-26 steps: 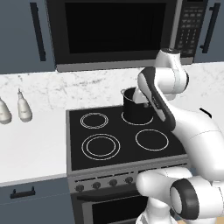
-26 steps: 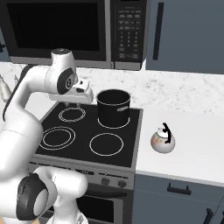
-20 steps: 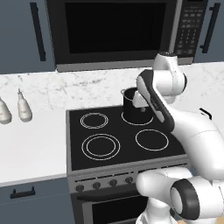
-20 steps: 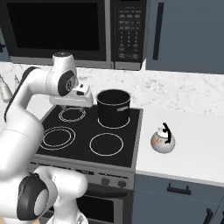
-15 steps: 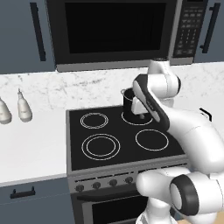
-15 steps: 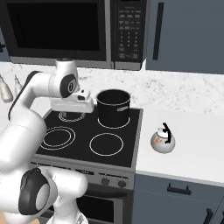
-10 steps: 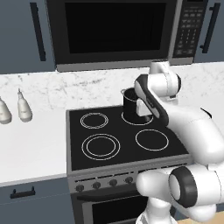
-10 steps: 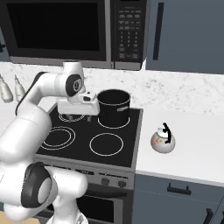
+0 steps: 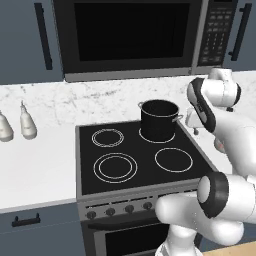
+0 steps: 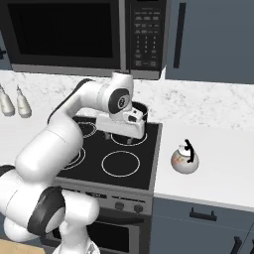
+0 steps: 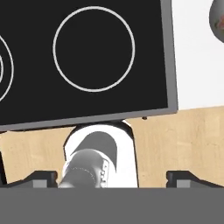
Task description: Pick the kettle from the counter and place it on a stove burner. Then turn the burner on.
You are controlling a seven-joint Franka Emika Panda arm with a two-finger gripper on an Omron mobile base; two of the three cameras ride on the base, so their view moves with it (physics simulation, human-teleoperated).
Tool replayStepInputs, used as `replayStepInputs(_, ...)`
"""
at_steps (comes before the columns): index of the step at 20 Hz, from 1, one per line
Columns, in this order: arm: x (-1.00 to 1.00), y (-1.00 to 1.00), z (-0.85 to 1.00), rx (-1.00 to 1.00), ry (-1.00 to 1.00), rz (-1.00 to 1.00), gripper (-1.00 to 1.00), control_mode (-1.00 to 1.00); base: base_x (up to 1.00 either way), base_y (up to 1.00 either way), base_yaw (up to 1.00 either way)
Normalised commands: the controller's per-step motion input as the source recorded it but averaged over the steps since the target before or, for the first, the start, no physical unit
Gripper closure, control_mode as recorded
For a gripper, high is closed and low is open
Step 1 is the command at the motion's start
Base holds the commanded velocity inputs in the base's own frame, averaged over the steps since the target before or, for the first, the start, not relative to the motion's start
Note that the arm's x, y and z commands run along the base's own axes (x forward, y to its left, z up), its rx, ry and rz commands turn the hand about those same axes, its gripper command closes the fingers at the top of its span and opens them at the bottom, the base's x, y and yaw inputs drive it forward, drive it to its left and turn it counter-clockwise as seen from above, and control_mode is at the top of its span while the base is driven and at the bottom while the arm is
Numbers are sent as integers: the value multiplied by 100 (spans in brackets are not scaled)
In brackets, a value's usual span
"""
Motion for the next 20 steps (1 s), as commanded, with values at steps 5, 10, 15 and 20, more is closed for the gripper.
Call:
replayStepInputs(5, -41, -88, -4, 5, -5, -1, -100, -100, 0, 0, 0)
replayStepInputs(10, -7, -40, -1, -1, -5, 5, -100, -100, 0, 0, 0)
replayStepInputs(15, 35, 0, 0, -11, -9, 18, -100, -100, 0, 0, 0)
replayStepInputs(20, 61, -10, 0, -10, -2, 16, -100, -100, 0, 0, 0)
